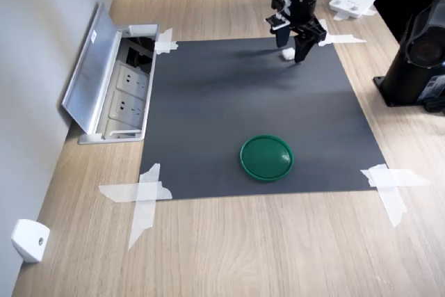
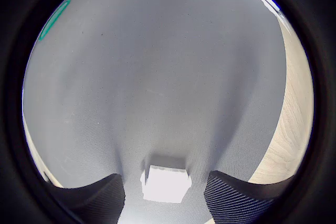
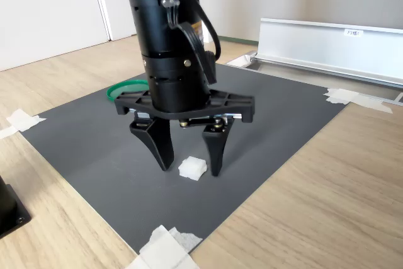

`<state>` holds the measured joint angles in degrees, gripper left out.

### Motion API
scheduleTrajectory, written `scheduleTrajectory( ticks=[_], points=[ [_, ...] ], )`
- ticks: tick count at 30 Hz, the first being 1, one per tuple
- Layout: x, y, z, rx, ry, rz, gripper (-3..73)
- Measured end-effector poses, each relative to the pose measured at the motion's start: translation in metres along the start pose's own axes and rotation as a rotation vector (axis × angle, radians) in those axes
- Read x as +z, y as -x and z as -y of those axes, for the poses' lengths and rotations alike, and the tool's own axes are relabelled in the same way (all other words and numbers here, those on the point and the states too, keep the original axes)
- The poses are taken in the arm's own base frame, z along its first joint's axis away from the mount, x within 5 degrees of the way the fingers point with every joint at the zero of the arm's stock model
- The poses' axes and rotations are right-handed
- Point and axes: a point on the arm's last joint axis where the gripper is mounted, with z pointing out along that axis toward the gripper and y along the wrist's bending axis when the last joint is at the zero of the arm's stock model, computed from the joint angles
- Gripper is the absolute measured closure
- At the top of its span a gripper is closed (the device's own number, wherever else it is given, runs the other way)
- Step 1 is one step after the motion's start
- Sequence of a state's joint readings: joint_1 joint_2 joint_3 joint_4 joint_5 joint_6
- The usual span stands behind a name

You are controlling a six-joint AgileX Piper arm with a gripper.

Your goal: Grasp a white terminal and put it on the green lid.

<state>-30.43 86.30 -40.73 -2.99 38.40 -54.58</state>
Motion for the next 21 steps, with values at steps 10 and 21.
scheduleTrajectory(
  ticks=[10,21],
  points=[
    [0.0071,0.0005,0.0001,0.001,0.021,-0.012,6.1],
    [0.0076,0.0007,0.0007,-0.011,0.016,-0.01,35.3]
  ],
)
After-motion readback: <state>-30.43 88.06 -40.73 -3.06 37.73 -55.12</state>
